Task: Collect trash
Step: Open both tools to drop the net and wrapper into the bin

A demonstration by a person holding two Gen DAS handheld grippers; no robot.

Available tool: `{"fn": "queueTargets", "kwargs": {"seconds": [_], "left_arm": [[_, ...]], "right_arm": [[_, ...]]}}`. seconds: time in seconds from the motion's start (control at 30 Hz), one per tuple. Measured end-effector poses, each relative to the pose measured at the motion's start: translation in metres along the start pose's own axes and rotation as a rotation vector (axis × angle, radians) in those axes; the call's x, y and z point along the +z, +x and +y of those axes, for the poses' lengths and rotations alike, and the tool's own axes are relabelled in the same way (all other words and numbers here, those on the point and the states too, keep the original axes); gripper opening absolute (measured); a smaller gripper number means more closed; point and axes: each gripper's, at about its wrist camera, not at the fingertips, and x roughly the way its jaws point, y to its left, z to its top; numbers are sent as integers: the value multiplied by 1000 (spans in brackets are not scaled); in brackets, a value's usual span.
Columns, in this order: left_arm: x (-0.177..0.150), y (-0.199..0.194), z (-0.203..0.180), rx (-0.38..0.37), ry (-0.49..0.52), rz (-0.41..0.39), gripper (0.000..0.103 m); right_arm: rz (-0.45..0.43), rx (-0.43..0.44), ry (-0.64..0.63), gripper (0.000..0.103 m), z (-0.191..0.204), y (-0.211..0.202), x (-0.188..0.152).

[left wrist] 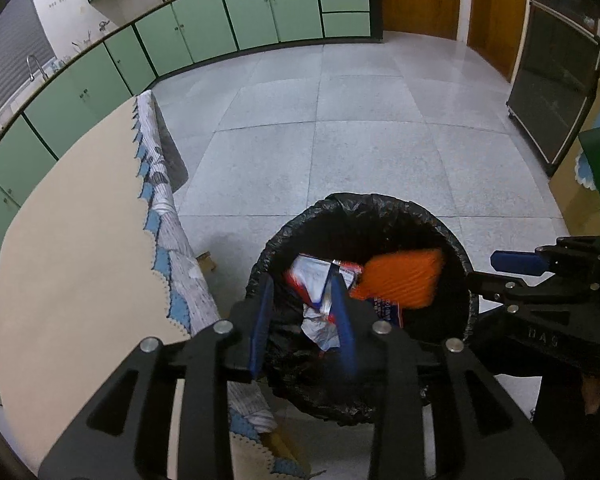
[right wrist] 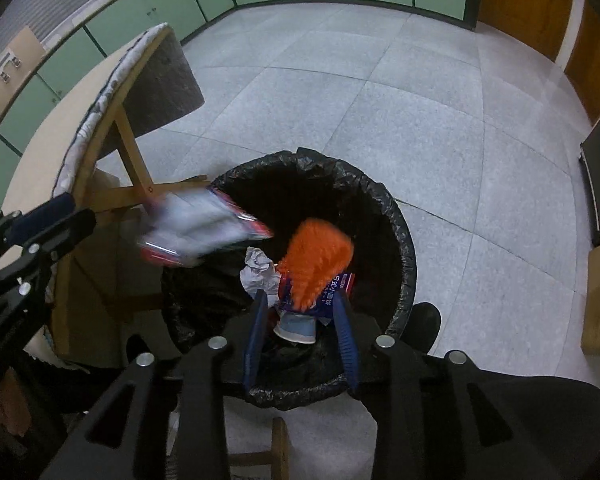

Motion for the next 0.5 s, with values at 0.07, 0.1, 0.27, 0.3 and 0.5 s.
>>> {"fn": "queueTargets", "kwargs": {"seconds": [0.07, 0.1, 0.27, 0.3, 0.5], "left_arm": [[1, 0, 3, 1, -9, 2, 30], [0, -1, 5, 1, -17, 1, 30], [-3, -6, 11, 2, -35, -16, 40], [-4, -6, 10, 7, -36, -20, 50], [-9, -13, 11, 25, -44, -34, 65]], "right_arm": [[-1, 2, 4, 34, 0, 0, -1], [-4, 3, 8, 34, -1, 1, -1], [-19, 5, 16, 38, -3, -3, 0], [-28, 2, 14, 40, -2, -5, -1], [-58, -11, 3, 54, 3, -13, 1]]}}
